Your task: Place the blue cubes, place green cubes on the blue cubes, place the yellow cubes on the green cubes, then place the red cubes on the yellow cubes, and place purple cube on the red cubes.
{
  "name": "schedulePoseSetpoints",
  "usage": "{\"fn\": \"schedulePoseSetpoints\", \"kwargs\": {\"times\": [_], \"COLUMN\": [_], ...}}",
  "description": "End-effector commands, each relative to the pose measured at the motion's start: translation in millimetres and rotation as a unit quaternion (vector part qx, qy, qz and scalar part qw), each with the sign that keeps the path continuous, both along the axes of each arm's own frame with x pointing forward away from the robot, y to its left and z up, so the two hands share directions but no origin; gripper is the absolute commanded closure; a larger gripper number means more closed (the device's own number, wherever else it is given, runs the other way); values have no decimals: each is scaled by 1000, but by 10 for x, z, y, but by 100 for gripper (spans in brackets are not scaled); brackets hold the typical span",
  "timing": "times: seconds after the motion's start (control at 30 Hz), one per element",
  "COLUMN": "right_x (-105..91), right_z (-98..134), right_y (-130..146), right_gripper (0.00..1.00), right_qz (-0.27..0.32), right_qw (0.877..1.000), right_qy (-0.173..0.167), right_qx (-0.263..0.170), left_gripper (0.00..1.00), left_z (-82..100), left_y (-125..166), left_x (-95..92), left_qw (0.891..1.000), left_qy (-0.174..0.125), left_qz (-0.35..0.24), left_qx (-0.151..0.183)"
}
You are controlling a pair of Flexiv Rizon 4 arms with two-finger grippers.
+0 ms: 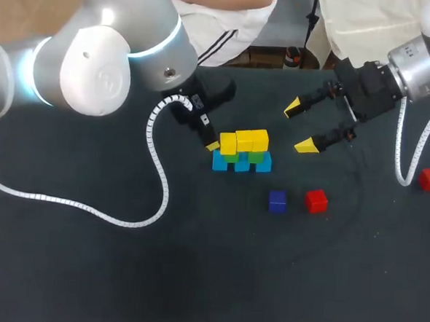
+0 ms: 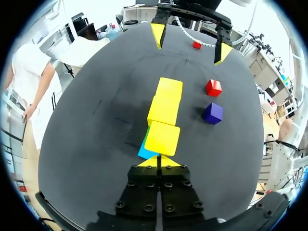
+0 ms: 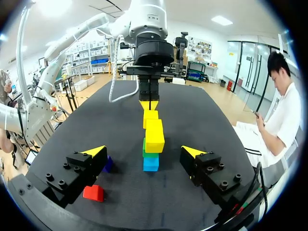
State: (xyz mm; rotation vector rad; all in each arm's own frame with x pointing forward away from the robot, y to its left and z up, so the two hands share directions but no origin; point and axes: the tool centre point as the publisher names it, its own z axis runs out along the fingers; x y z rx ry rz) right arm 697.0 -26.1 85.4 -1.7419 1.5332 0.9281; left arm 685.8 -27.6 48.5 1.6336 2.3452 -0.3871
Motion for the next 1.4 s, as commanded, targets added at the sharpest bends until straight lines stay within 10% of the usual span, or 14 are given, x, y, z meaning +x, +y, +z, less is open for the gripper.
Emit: {"fn": "schedulePoseSetpoints", "kwargs": {"times": [0.03, 0.63, 0.77, 0.83, 1.03, 1.4], "right_x": [0, 0, 0, 0, 0, 0], "right_z": [-1, -1, -1, -1, -1, -1], "right_y": [0, 0, 0, 0, 0, 0], "right_gripper": [0, 0, 0, 0, 0, 0], "right_qz": [0, 0, 0, 0, 0, 0], "right_qw": [1000, 1000, 1000, 1000, 1000, 1000], "right_qy": [0, 0, 0, 0, 0, 0], "right_qx": [1, 1, 1, 1, 1, 1], "left_gripper": [100, 98, 64, 0, 0, 0], "left_z": [11, 94, 74, 68, 95, 260], "left_y": [17, 307, 406, 454, 590, 733], "left_x": [21, -66, 9, 54, 145, 215], "left_qw": [1000, 997, 999, 999, 998, 996], "left_qy": [1, -52, -34, -22, 0, -7], "left_qz": [2, 19, 18, 16, -30, -59], "left_qx": [4, 57, 38, 22, -47, -69]}}
